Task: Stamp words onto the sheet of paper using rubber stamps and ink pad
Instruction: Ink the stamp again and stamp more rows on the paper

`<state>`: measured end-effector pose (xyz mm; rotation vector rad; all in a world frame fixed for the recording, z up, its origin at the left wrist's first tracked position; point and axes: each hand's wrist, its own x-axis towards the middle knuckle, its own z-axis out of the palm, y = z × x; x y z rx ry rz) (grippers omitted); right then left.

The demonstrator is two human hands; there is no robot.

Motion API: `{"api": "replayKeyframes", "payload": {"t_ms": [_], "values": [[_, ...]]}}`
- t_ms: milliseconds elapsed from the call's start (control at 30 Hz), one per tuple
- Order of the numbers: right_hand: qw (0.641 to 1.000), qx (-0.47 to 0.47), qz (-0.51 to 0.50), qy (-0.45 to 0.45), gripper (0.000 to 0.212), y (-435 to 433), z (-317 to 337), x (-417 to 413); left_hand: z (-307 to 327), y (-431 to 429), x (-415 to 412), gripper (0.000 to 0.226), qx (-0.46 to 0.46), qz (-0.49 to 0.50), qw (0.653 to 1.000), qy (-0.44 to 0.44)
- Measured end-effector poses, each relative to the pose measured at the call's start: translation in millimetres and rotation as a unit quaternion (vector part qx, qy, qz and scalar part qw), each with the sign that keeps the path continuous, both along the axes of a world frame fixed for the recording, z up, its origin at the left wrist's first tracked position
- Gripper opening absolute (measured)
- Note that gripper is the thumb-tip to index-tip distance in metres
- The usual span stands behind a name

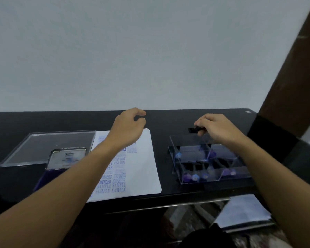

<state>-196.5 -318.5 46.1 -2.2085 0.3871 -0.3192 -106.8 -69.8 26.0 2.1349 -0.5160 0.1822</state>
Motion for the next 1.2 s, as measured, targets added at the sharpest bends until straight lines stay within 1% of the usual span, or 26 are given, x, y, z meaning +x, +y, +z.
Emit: {"api": "replayKeyframes", "payload": {"t_ms": [167, 233, 333, 400, 533, 633, 700, 833, 933, 1033, 1133, 1200], "values": [[1.000, -0.020, -0.013, -0.007, 0.024, -24.0, 2.9, -12.8, 2.8, -36.2, -13.0, 0.035, 0.009, -0.039, 0.999, 0.004], [0.999, -0.046, -0.017, -0.004, 0.020, -31.9, 0.8, -15.0, 2.5, -49.1, -18.8, 0.035, 0.013, -0.055, 0.998, 0.006], [0.998, -0.062, -0.032, -0.005, 0.013, -44.7, -7.5, -15.0, -1.2, -65.3, -26.2, 0.036, 0.025, -0.073, 0.997, 0.012], [0.996, -0.082, -0.044, 0.011, 0.015, -56.4, -15.9, -12.8, -7.1, -76.1, -28.5, 0.036, 0.041, -0.087, 0.995, 0.017], [0.987, -0.132, -0.056, 0.072, 0.016, -77.8, -36.0, -7.3, -23.4, -95.8, -28.6, 0.040, 0.075, -0.111, 0.991, 0.025], [0.973, -0.199, -0.072, 0.094, 0.014, -87.8, -50.5, -4.5, -35.3, -109.2, -27.8, 0.042, 0.091, -0.121, 0.988, 0.031], [0.963, -0.236, -0.089, 0.096, 0.014, -90.9, -56.4, -3.1, -40.8, -117.5, -27.1, 0.042, 0.107, -0.121, 0.987, 0.018], [0.957, -0.249, -0.111, 0.101, 0.016, -90.9, -61.1, 1.3, -47.3, -130.7, -25.0, 0.041, 0.136, -0.119, 0.984, -0.016], [0.955, -0.245, -0.118, 0.115, 0.017, -88.6, -65.9, 5.4, -54.6, -135.5, -26.3, 0.042, 0.152, -0.111, 0.982, -0.014], [0.946, -0.275, -0.118, 0.126, 0.017, -87.8, -72.8, 7.3, -64.8, -136.3, -29.8, 0.041, 0.166, -0.113, 0.979, -0.021], [0.940, -0.290, -0.110, 0.139, 0.016, -88.8, -73.0, 9.2, -69.7, -136.2, -30.3, 0.042, 0.156, -0.105, 0.982, -0.028], [0.937, -0.291, -0.098, 0.164, 0.014, -89.4, -69.7, 11.5, -70.8, -136.3, -29.6, 0.043, 0.155, -0.106, 0.982, -0.027]]}}
